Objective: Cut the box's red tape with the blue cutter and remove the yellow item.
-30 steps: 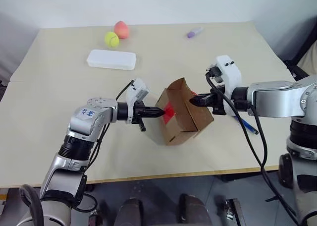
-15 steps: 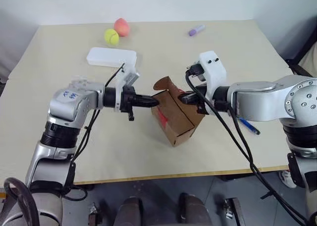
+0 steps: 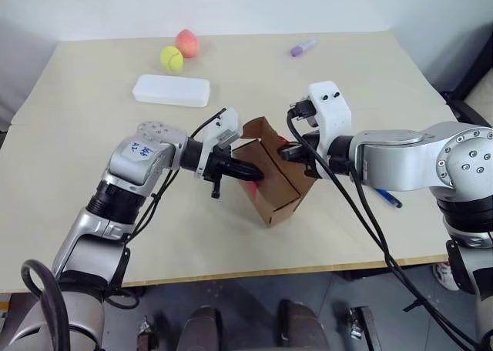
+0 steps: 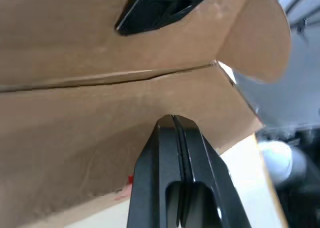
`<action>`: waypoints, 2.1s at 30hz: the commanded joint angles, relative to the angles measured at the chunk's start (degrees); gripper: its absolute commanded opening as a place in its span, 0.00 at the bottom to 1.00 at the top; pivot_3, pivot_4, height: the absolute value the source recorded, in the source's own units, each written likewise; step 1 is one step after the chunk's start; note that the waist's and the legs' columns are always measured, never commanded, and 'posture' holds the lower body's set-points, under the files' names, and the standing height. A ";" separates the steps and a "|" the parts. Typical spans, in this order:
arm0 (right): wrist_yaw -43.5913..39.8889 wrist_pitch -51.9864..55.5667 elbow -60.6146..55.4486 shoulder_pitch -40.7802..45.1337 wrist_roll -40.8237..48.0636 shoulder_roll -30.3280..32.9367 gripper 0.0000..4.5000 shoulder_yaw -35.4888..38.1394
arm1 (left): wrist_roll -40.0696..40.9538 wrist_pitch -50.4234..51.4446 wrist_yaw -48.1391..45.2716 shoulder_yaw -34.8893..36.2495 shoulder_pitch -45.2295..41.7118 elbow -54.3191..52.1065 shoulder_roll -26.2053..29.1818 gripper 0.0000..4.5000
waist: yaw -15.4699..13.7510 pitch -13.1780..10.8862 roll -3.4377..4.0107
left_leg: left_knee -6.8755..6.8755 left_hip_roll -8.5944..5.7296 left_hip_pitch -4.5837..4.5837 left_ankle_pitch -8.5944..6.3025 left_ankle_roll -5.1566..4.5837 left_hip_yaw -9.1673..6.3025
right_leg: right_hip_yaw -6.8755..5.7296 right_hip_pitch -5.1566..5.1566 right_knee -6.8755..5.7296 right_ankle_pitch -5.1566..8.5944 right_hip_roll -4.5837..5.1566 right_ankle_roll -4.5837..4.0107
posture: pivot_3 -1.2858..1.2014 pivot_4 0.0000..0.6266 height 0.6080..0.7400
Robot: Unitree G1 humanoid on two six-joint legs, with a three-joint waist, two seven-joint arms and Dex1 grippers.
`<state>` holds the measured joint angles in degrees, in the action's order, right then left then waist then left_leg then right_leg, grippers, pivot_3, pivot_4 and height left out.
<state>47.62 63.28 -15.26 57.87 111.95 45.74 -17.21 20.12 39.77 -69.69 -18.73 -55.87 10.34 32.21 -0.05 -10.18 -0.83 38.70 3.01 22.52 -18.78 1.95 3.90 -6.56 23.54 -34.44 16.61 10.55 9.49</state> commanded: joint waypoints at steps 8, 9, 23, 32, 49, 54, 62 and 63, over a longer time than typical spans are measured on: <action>-0.88 -0.37 -0.17 0.10 1.05 3.23 0.01 2.06 | -8.22 -7.67 -6.69 -4.82 1.43 4.01 5.02 0.00 | 0.01 0.00 0.00 | 0.11 0.01 -0.03 0.00 -0.01 0.00 | 0.02 -0.02 -0.12 0.00 0.00 -0.01 | 0.52 0.24 1.00; -0.97 -0.34 0.14 0.12 1.05 3.78 0.01 2.45 | -8.13 -7.47 -6.86 -4.58 1.81 3.60 5.44 0.00 | 0.01 0.00 0.00 | 0.15 0.01 -0.03 -0.01 -0.01 0.00 | 0.03 -0.03 -0.14 0.00 0.00 -0.02 | 0.52 0.24 1.00; 0.03 2.84 5.69 -1.70 1.05 6.63 0.01 1.95 | -6.95 -2.10 -4.20 -1.95 8.02 -4.09 6.56 0.00 | -1.56 0.00 0.00 | 0.43 0.05 -0.06 -0.03 -0.06 0.01 | 0.10 -0.09 -0.29 -0.06 0.00 -0.12 | 0.52 0.24 1.00; 1.65 0.80 5.39 -7.08 0.94 3.32 0.01 1.37 | -8.22 -3.52 -1.34 -0.49 7.76 -1.03 3.13 0.00 | -1.44 -0.01 -0.02 | 0.49 0.05 0.43 -0.04 -0.08 -0.01 | -0.06 0.27 -0.21 -0.09 0.00 -0.11 | 0.52 0.24 1.00; -22.00 -1.42 -4.92 -20.92 -24.72 -1.80 0.46 11.08 | -11.27 -14.00 -0.23 2.58 7.00 8.44 -0.23 0.04 | -1.39 0.00 -0.01 | 0.52 0.05 0.44 -0.03 -0.08 -0.03 | -0.08 0.25 -0.23 -0.11 0.00 -0.10 | 0.52 0.24 1.00; -30.22 -1.03 -6.94 -21.85 -29.63 -0.01 0.83 14.16 | -11.84 -14.34 -1.72 2.84 6.76 9.37 0.63 0.32 | -1.38 0.00 -0.01 | 0.52 0.04 0.45 -0.04 -0.08 -0.03 | -0.08 0.25 -0.22 -0.11 0.00 -0.10 | 0.52 0.24 1.00; -49.81 -6.75 -9.27 -25.93 -45.64 6.72 1.00 19.15 | -11.87 -14.00 -2.51 3.82 6.12 9.93 2.59 0.87 | -1.42 -0.01 -0.01 | 0.50 0.04 0.45 -0.04 -0.08 -0.03 | -0.09 0.25 -0.20 -0.11 -0.01 -0.09 | 0.52 0.24 1.00; -52.55 -8.80 -9.58 -26.82 -48.60 7.75 1.00 19.89 | -11.86 -13.90 -2.64 3.99 6.00 9.80 3.06 0.94 | -1.42 -0.01 -0.01 | 0.50 0.04 0.45 -0.04 -0.08 -0.03 | -0.09 0.25 -0.20 -0.11 -0.01 -0.09 | 0.52 0.24 1.00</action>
<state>-0.53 58.25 -22.65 31.34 67.87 51.94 -0.44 8.30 26.16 -71.66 -16.32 -48.82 21.12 34.15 -1.47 -10.18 -0.85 39.20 3.04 22.98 -18.81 1.86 3.87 -6.65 23.79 -34.63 16.50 10.55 9.40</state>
